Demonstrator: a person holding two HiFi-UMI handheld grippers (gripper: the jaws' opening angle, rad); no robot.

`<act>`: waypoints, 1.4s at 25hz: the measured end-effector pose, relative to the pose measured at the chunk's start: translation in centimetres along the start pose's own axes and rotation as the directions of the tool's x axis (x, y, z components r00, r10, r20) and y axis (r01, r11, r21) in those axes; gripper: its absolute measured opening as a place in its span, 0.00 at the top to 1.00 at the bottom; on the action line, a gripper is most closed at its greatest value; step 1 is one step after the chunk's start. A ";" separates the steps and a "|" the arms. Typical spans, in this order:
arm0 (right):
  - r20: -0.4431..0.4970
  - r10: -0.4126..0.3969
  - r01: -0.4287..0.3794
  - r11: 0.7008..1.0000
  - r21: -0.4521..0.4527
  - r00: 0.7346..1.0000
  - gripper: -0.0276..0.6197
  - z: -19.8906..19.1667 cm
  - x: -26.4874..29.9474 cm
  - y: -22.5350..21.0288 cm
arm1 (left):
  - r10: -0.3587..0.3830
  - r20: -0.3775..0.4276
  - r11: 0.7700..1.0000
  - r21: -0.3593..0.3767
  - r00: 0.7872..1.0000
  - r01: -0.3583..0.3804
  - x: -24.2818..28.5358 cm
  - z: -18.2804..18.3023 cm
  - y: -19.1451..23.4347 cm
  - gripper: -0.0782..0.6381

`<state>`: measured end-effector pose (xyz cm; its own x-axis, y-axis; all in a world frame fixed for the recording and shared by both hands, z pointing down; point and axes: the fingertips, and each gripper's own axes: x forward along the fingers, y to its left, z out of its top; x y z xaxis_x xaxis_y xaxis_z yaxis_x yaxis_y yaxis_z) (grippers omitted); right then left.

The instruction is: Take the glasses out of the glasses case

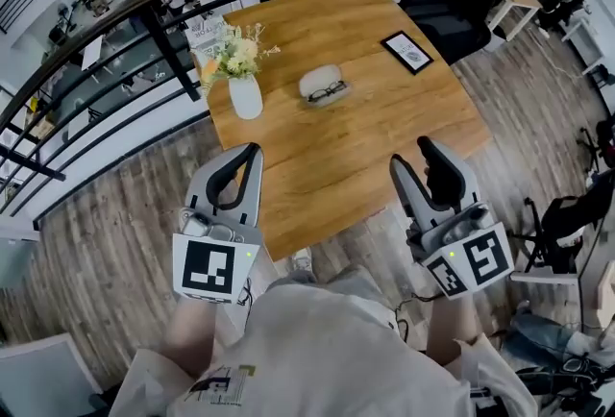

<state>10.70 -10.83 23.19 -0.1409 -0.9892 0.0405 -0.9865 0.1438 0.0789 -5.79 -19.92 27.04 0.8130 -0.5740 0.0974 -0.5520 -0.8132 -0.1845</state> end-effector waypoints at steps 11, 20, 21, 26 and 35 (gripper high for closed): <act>-0.026 0.059 -0.058 0.998 0.004 0.998 0.64 -2.1 2.9 -3.4 | 0.056 -0.030 0.998 -0.009 0.998 -0.056 3.0 -1.2 0.2 0.87; -0.172 0.216 -0.220 0.976 0.001 0.961 0.64 -5.7 6.7 -9.2 | 0.162 -0.099 0.987 -0.004 0.982 -0.163 7.1 -1.5 -1.0 0.87; -0.196 0.236 -0.244 0.970 -0.016 0.952 0.64 -6.2 7.3 -9.9 | 0.175 -0.104 0.984 0.000 0.979 -0.176 7.8 -1.6 -1.1 0.87; -0.274 0.321 -0.359 0.927 -0.104 0.907 0.64 -8.3 9.7 -13.0 | 0.255 -0.134 0.966 -0.017 0.958 -0.260 10.8 -1.4 -2.2 0.87; -0.362 0.464 -0.533 0.838 -0.115 0.808 0.64 -11.7 14.6 -16.8 | 0.304 -0.158 0.953 0.043 0.939 -0.301 16.0 -2.3 -3.6 0.87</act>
<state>26.17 -27.38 34.08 -0.5414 -0.7225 0.4300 -0.7423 0.6509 0.1592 8.79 -26.38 31.53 0.5663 -0.8020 0.1901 -0.7629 -0.5974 -0.2472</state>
